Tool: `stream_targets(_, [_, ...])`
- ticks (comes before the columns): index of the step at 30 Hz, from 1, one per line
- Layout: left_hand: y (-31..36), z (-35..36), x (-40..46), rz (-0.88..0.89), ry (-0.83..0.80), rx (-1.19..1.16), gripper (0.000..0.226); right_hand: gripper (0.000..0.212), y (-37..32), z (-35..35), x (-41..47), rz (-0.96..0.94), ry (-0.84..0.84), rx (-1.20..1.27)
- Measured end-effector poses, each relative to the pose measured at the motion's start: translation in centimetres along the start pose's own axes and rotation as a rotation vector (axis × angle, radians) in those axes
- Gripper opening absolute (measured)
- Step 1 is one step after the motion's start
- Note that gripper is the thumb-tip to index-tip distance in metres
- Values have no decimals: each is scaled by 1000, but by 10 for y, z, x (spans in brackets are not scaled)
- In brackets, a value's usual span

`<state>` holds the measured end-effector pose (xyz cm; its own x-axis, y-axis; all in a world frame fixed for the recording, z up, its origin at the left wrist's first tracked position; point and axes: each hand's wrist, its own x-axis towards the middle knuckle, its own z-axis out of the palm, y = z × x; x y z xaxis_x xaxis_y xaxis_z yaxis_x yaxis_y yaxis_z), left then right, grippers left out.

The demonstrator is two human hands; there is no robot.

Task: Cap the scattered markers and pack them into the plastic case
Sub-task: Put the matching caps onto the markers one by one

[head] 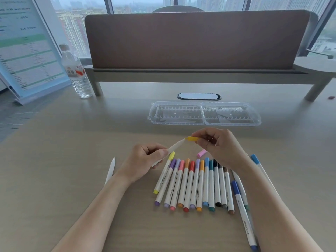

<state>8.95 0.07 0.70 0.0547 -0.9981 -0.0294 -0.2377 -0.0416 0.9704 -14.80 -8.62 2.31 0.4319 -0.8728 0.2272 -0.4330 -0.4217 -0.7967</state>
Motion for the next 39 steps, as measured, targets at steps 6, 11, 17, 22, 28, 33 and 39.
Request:
stream_targets(6, [-1, 1, 1, 28, -26, -12, 19, 27, -5, 2, -3, -16, -41, 17])
stream_targets(11, [-1, 0, -1, 42, -67, -29, 14, 29, -10, 7, -4, 1, -20, 113])
stream_targets(17, [0, -2, -3, 194, -56, 66, 22, 40, -11, 21, -5, -22, 74, 205])
stream_targets(22, [-2, -10, -2, 125, -110, 60, 21, 32, -11, 30, -4, -8, 62, 202])
stream_targets(28, [8, -13, -4, -54, -121, 53, 20, 19, -8, 29, 0, 23, 63, 184])
stream_targets(33, [2, -25, -6, -169, 27, 299, 29, 17, -1, 25, -2, 81, 104, 125])
stream_targets(39, [-2, -16, -15, -156, 140, 788, 31, 12, -2, 26, -4, 74, 113, 64])
